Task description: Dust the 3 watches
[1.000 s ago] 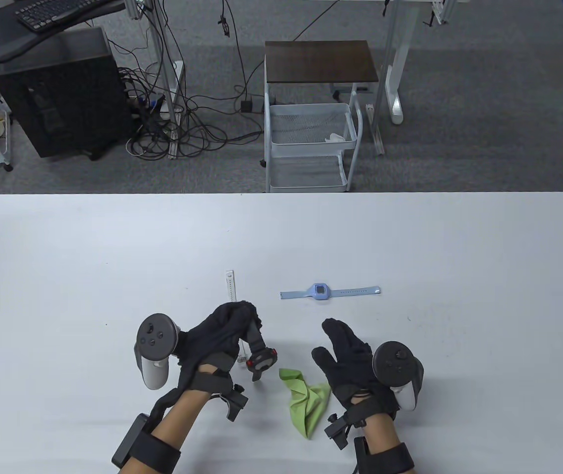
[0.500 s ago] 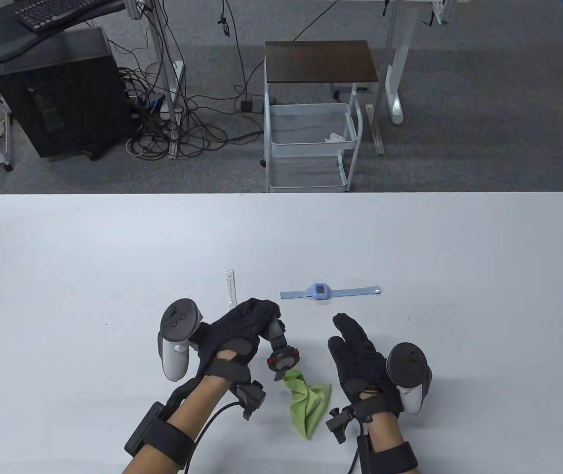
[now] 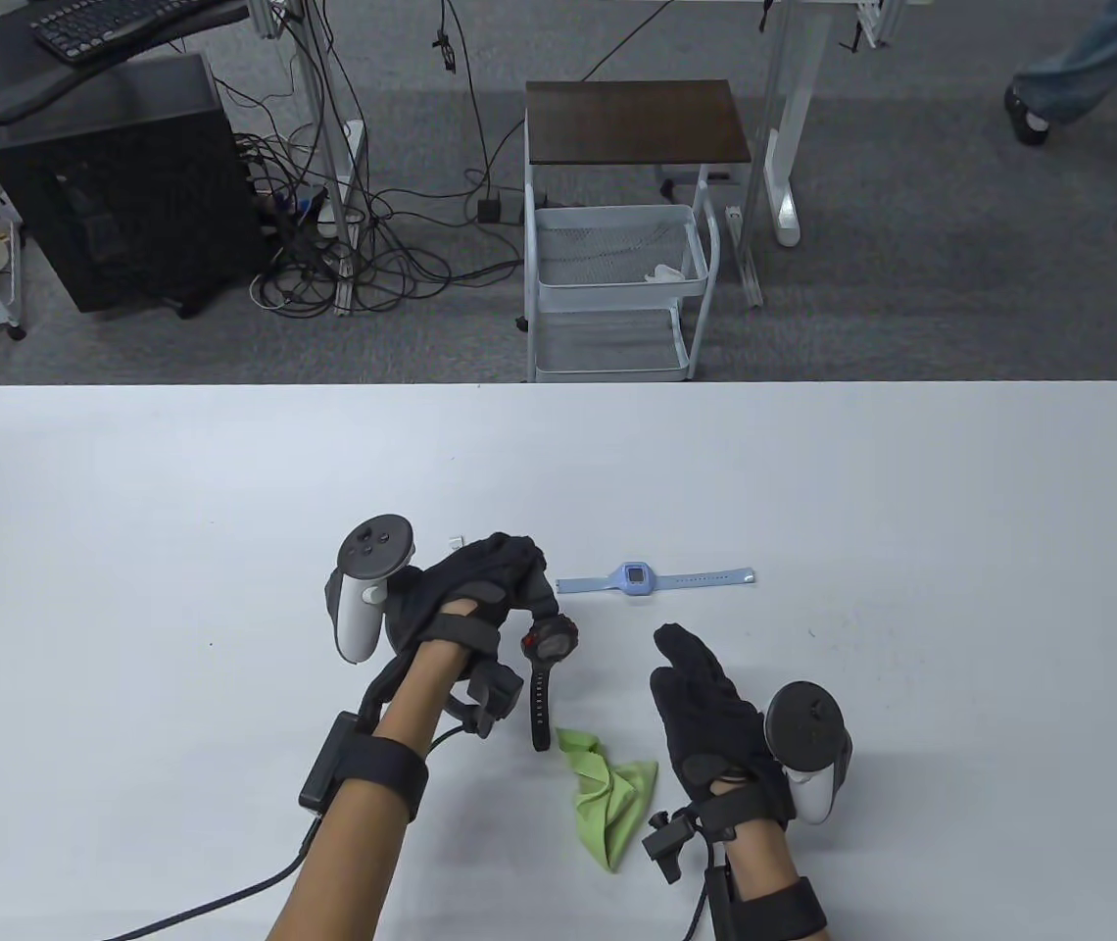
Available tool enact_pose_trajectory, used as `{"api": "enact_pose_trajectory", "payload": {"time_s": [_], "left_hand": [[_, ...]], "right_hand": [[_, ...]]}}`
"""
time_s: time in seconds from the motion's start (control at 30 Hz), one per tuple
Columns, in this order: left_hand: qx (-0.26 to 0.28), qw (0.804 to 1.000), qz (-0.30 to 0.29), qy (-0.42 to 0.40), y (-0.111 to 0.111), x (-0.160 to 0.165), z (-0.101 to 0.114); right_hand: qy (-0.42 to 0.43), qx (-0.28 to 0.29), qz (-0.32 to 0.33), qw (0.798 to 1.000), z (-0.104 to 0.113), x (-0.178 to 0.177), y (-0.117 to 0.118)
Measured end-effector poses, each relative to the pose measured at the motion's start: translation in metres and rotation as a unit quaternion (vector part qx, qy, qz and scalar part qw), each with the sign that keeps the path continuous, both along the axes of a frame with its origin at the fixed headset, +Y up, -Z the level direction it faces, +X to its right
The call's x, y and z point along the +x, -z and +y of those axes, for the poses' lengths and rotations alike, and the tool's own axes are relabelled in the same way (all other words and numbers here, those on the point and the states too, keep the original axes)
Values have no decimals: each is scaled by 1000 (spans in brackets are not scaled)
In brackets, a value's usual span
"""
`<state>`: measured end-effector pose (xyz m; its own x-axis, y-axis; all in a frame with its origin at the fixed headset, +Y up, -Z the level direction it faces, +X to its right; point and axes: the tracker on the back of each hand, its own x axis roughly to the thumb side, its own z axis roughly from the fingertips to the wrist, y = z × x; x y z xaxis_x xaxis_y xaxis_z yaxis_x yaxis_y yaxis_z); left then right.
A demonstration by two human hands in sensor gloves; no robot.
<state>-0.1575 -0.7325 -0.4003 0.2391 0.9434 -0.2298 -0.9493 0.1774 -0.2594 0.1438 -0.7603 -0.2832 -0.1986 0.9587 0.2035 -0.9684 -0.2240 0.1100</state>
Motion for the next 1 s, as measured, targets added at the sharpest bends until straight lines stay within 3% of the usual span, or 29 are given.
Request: {"api": "enact_pose_trajectory", "payload": {"time_s": [0.23, 0.33, 0.47, 0.63, 0.83, 1.0], "left_hand": [[-15, 998, 6, 68, 33, -5, -17], [-8, 990, 3, 140, 45, -3, -16], [-16, 963, -25, 269, 62, 4, -8], [-37, 925, -57, 374, 78, 14, -9], [-49, 914, -64, 397, 86, 23, -23], [-49, 890, -72, 448, 90, 32, -30]], "right_hand": [[10, -4, -9, 1000, -1, 3, 0], [10, -12, -9, 1000, -4, 2, 2], [12, -13, -14, 1000, -5, 4, 2], [16, -16, -12, 1000, -4, 3, 2], [11, -17, -6, 1000, -6, 0, 1], [14, -17, -2, 1000, -6, -2, 0]]}}
